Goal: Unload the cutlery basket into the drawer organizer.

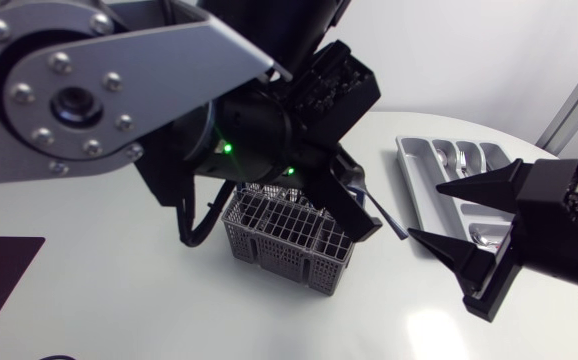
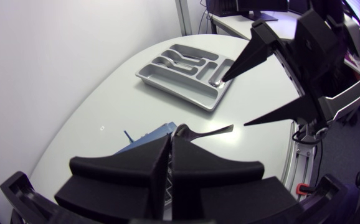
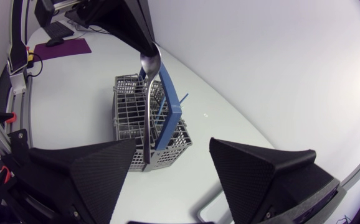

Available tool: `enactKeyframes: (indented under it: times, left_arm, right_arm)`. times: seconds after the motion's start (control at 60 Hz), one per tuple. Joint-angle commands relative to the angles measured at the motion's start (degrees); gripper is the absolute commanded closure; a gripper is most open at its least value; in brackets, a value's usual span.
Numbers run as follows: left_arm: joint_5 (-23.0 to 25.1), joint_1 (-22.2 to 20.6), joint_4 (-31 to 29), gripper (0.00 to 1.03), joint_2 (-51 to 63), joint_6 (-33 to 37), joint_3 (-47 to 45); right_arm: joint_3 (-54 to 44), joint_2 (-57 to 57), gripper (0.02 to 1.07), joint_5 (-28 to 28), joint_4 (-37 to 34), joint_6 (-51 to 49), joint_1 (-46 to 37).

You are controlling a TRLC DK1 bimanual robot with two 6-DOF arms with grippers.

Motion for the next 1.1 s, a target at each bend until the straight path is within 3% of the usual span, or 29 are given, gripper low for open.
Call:
enactKeyframes:
  times: [0.0, 0.133, 0.267, 0.533, 0.683, 0.95, 1.083]
  left_arm:
    - [1.1, 1.1, -0.8, 0.99, 1.7, -5.2, 3.7]
    - [4.1, 2.8, -3.5, 0.98, 3.7, -9.0, 6.5]
    - [5.2, 3.1, -4.6, 0.98, 5.2, -10.8, 7.7]
    - [6.8, 3.1, -8.7, 0.98, 7.6, -11.8, 11.4]
    - [7.6, 3.4, -9.2, 0.98, 7.7, -12.0, 12.0]
    - [7.7, 4.2, -9.3, 0.98, 8.1, -12.1, 11.9]
    - [7.7, 4.7, -9.3, 0.98, 8.3, -12.2, 11.7]
  right_arm:
    - [-2.7, -0.6, 0.23, 4.6, 2.5, 2.7, 4.8]
    - [-4.4, -0.6, 0.31, 15.5, 7.5, 3.2, 14.4]
    - [-4.9, 2.3, 0.41, 21.4, 11.8, 3.0, 19.0]
    - [-5.1, 8.8, 0.65, 25.3, 19.1, 0.7, 20.5]
    - [-5.3, 11.7, 0.72, 26.1, 21.7, 0.0, 20.5]
    - [-5.3, 13.1, 0.96, 26.9, 22.9, -0.7, 20.3]
    - [-5.3, 13.1, 0.97, 27.2, 22.9, -0.7, 20.2]
